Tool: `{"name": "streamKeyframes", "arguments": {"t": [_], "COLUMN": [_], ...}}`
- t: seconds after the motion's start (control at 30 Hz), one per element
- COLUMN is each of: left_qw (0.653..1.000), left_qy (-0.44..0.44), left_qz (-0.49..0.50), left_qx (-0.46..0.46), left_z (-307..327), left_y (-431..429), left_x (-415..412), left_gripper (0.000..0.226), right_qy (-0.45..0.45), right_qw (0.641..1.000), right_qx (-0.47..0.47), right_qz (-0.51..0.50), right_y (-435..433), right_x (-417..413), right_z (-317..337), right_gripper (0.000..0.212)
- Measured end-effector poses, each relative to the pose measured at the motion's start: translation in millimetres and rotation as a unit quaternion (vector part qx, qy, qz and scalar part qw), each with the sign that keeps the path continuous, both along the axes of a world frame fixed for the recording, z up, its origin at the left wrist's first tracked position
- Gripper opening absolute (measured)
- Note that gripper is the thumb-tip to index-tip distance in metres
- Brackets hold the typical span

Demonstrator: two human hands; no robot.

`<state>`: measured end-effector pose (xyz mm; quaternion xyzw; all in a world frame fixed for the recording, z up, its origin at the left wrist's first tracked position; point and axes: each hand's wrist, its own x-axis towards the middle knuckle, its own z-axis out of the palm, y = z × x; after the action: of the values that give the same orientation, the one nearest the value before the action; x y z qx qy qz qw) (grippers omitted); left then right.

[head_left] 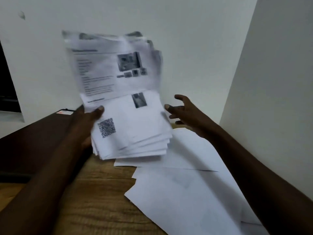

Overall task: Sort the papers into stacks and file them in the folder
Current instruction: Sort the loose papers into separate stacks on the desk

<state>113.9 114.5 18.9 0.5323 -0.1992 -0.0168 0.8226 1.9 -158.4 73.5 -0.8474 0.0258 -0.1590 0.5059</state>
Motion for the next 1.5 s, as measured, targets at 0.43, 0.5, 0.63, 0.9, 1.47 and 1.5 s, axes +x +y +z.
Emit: {"name": "streamKeyframes", "arguments": {"t": [0.43,0.5,0.63,0.9,1.47,1.5], "left_qw": [0.992,0.991,0.990,0.980,0.977,0.977], "left_qy": [0.121,0.131,0.131,0.152,0.132,0.131], "left_qz": [0.008,0.005,-0.022,-0.085,-0.149,-0.151], "left_qx": [-0.039,-0.032,-0.057,-0.098,0.076,0.077], "left_z": [-13,-13,-12,-13,-26,-27], "left_y": [16,18,19,19,-12,-12], "left_x": [8,8,6,-8,-5,-4], "left_gripper": [0.031,0.036,0.040,0.041,0.030,0.033], "right_qy": [0.249,0.243,0.204,0.046,-0.040,-0.020], "right_qw": [0.896,0.899,0.900,0.883,0.938,0.946], "right_qx": [-0.362,-0.363,-0.384,-0.452,0.340,0.319], "right_qz": [0.062,0.040,0.001,-0.121,-0.044,-0.050], "right_y": [18,23,29,22,-63,-60], "right_x": [-29,-24,-12,-18,-51,-47], "right_z": [-67,-74,-82,-85,26,16], "right_gripper": [0.109,0.104,0.083,0.049,0.027,0.020]}}
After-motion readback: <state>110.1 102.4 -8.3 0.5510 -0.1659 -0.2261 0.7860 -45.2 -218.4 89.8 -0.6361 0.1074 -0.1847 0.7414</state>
